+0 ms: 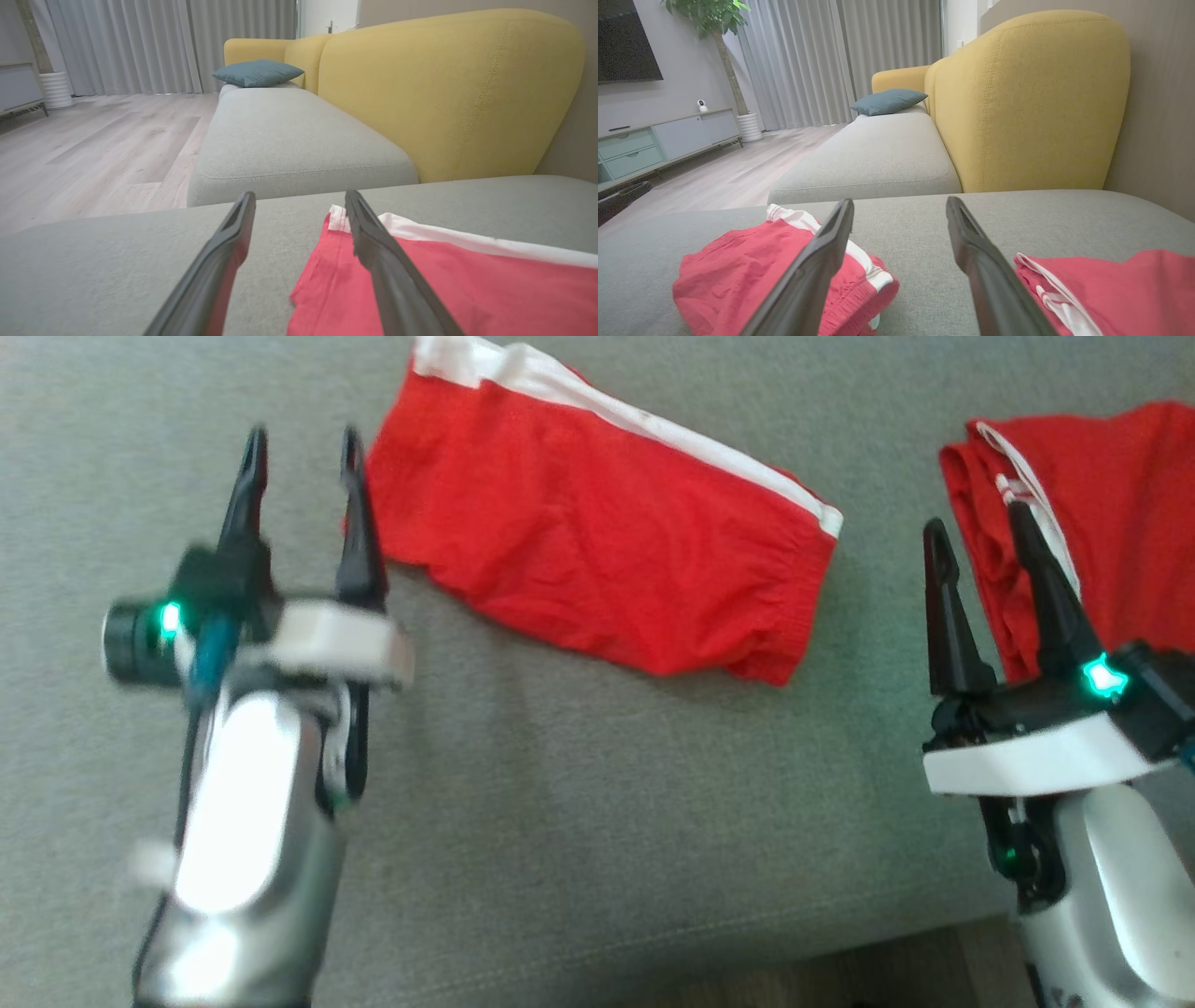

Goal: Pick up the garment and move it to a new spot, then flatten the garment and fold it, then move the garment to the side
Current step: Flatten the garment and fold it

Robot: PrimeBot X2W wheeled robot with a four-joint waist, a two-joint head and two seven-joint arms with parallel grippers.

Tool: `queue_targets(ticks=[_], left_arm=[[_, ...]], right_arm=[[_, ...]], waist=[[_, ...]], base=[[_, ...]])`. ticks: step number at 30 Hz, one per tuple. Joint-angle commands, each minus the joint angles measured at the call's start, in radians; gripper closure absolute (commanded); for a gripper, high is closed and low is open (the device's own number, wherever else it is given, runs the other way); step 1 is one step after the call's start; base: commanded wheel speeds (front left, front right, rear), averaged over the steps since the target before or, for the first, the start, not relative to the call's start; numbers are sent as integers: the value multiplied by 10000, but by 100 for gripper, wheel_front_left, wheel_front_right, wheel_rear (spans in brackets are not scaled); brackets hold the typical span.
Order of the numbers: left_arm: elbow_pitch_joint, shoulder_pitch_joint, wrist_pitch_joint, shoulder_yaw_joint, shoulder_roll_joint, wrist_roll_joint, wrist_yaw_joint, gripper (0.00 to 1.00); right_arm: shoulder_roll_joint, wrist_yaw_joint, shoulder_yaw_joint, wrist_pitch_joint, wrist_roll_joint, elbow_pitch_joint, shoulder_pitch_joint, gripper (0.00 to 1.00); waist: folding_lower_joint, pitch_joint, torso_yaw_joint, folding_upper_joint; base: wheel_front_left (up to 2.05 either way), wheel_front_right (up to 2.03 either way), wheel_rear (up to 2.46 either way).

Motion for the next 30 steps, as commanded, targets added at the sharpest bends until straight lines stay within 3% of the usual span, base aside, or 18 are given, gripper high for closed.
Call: queue_targets(ticks=[1, 6, 13, 30], left_arm=[[-862, 553, -52, 349, 316, 189, 213, 0], [-1851, 2052, -52, 391, 416, 289, 424, 0], [-2367, 2954, -52, 420, 450, 422, 673, 0], [-2605, 3035, -53, 400, 485, 459, 625, 0]], right_arm=[[64, 17, 44, 58, -126, -414, 233, 0], [80, 17, -65, 224, -216, -502, 648, 0], [188, 17, -118, 364, -205, -632, 944, 0], [252, 17, -198, 477, -199, -742, 922, 0]], waist=[[0, -363, 314, -1], [0, -671, 514, -1], [0, -792, 604, -1], [0, -648, 595, -1]], base=[[0, 0, 0], [0, 0, 0], [0, 0, 0], [0, 0, 0]])
